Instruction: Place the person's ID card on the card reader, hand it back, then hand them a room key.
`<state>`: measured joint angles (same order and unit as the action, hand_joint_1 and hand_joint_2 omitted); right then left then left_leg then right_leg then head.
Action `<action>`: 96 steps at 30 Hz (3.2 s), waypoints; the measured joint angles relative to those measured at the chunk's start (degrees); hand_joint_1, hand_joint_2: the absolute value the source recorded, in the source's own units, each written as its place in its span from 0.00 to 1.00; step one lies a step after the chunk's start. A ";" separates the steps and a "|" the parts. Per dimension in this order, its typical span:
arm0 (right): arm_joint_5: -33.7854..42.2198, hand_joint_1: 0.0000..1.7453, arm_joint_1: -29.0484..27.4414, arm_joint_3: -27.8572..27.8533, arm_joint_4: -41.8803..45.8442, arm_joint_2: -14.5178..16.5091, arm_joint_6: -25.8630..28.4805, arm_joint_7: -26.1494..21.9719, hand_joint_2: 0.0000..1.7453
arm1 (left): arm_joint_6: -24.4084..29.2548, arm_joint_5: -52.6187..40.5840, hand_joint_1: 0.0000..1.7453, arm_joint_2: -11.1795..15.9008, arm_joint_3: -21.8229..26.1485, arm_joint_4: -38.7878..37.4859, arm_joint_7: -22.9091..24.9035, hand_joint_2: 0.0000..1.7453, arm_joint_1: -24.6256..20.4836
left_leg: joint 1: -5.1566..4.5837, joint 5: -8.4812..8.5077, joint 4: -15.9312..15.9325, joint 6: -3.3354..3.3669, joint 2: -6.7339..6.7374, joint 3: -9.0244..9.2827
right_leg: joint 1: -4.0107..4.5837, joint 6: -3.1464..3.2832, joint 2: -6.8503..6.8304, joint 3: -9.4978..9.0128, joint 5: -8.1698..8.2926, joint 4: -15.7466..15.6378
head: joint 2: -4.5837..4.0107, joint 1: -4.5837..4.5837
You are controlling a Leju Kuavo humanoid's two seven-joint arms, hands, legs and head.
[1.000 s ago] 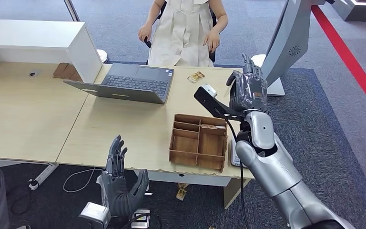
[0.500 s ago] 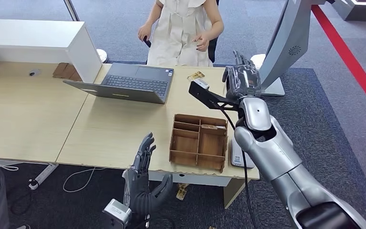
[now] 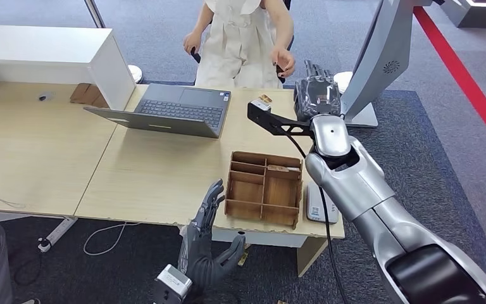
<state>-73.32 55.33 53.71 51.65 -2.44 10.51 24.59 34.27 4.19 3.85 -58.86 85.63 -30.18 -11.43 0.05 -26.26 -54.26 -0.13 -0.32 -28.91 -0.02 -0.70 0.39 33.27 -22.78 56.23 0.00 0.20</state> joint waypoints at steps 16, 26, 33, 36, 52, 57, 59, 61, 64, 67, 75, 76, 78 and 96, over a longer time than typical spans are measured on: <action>0.17 1.00 4.23 1.62 -8.18 2.84 0.62 -0.01 1.00 | 2.67 0.96 0.00 0.02 -3.02 -1.57 0.15 1.00 -1.98 | 0.00 0.00 0.00 0.00 0.00 0.01 | 0.01 0.00 0.00 0.00 0.00 0.01 | 0.00 0.00; 0.38 0.24 4.27 2.21 -10.53 3.56 1.10 -0.02 1.00 | 2.70 1.01 0.00 0.02 -3.60 -1.87 0.18 1.00 -2.40 | 0.00 0.00 0.00 0.00 0.01 0.02 | 0.00 0.00 0.00 0.00 0.01 -0.01 | 0.00 0.00; 2.68 0.00 4.12 2.50 -11.35 3.64 5.27 0.20 1.00 | 2.87 0.66 0.00 0.02 -3.71 -1.87 1.31 1.00 -2.41 | 0.00 0.01 0.00 0.00 0.01 0.03 | 0.00 0.01 0.00 0.00 0.02 0.00 | 0.00 0.00; 10.59 0.00 3.07 1.27 -10.96 3.92 11.27 -1.55 1.00 | 3.48 0.01 0.00 0.02 -3.66 -1.86 1.68 1.00 -2.32 | 0.00 0.01 0.00 0.00 0.01 0.03 | 0.01 0.01 0.00 -0.01 0.03 0.01 | 0.00 0.00; 70.24 0.00 -13.79 -12.38 13.93 0.61 27.33 -28.03 1.00 | 4.37 -4.56 0.00 1.22 -0.38 -0.22 5.03 1.00 1.01 | 0.00 0.00 0.00 0.01 -0.02 0.04 | 0.01 0.00 -0.01 -0.01 0.01 -0.04 | 0.00 -0.01; 73.96 0.00 -23.57 -14.37 27.42 -3.72 29.63 -32.18 1.00 | 4.58 -6.66 0.00 2.17 1.13 1.59 6.16 1.00 2.81 | -0.01 -0.05 0.00 0.02 -0.02 0.04 | 0.01 0.00 0.01 -0.01 0.00 -0.06 | 0.01 0.00; 75.18 0.00 -27.09 -14.93 31.83 -5.12 29.67 -33.54 1.00 | 4.58 -7.41 0.00 2.49 1.84 2.37 6.44 1.00 3.66 | 0.00 -0.07 0.00 0.02 -0.02 0.04 | 0.01 0.00 0.01 0.00 -0.02 -0.06 | 0.01 0.01; 77.50 0.00 -30.29 -15.35 35.42 -6.25 29.69 -35.32 1.00 | 4.58 -7.91 0.00 2.76 2.53 3.09 6.61 1.00 4.52 | 0.00 -0.07 0.00 0.02 -0.01 0.04 | 0.01 0.00 0.01 -0.01 -0.03 -0.07 | 0.00 0.01; 83.91 0.00 -35.42 -15.51 39.82 -7.73 29.42 -39.79 1.00 | 4.59 -8.24 0.00 3.10 3.59 4.05 6.99 1.00 6.03 | 0.01 -0.08 0.01 0.02 -0.01 0.03 | 0.02 0.00 0.01 -0.01 -0.03 -0.06 | 0.00 0.01; 91.26 0.00 -40.22 -15.36 43.23 -8.81 28.72 -45.15 1.00 | 4.59 -9.22 0.00 3.31 4.73 5.01 7.21 1.00 7.47 | 0.02 -0.08 0.02 0.01 -0.02 -0.01 | 0.02 0.00 0.01 -0.01 -0.03 -0.05 | 0.01 0.01; 90.09 0.00 -44.49 -13.74 46.51 -9.51 28.92 -47.88 1.00 | 4.59 -11.09 0.00 3.36 7.22 7.05 7.29 1.00 9.91 | 0.01 -0.07 0.02 0.01 0.01 -0.03 | 0.01 0.01 0.02 -0.01 -0.03 -0.05 | 0.00 0.00; 88.75 0.00 -44.44 -13.39 46.58 -9.52 29.02 -47.63 1.00 | 4.59 -11.27 0.00 3.34 7.47 7.21 7.25 1.00 10.15 | 0.01 -0.06 0.02 0.00 0.01 -0.03 | 0.01 0.01 0.02 -0.02 -0.03 -0.05 | 0.00 0.00; 85.64 0.00 -44.08 -12.66 46.64 -9.49 29.13 -46.70 1.00 | 4.59 -11.59 0.00 3.29 7.96 7.52 7.10 1.00 10.62 | 0.01 -0.06 0.02 0.00 0.01 -0.03 | 0.01 0.01 0.02 -0.02 -0.03 -0.05 | 0.00 0.00; 23.39 0.00 -32.83 -8.16 37.79 -7.57 22.71 -15.08 1.00 | 4.57 -8.43 0.00 2.37 8.07 7.86 4.15 1.00 9.18 | 0.01 -0.01 0.02 0.00 0.01 0.00 | 0.01 0.01 0.01 -0.02 0.00 -0.05 | 0.00 0.00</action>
<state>-49.93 22.50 45.55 89.44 -10.00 33.22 9.51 38.84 -4.24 6.21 -50.79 93.49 -26.03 -2.25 0.06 -26.27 -54.24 -0.13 -0.31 -28.90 -0.01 -0.69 0.40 33.25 -22.78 56.19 0.00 0.20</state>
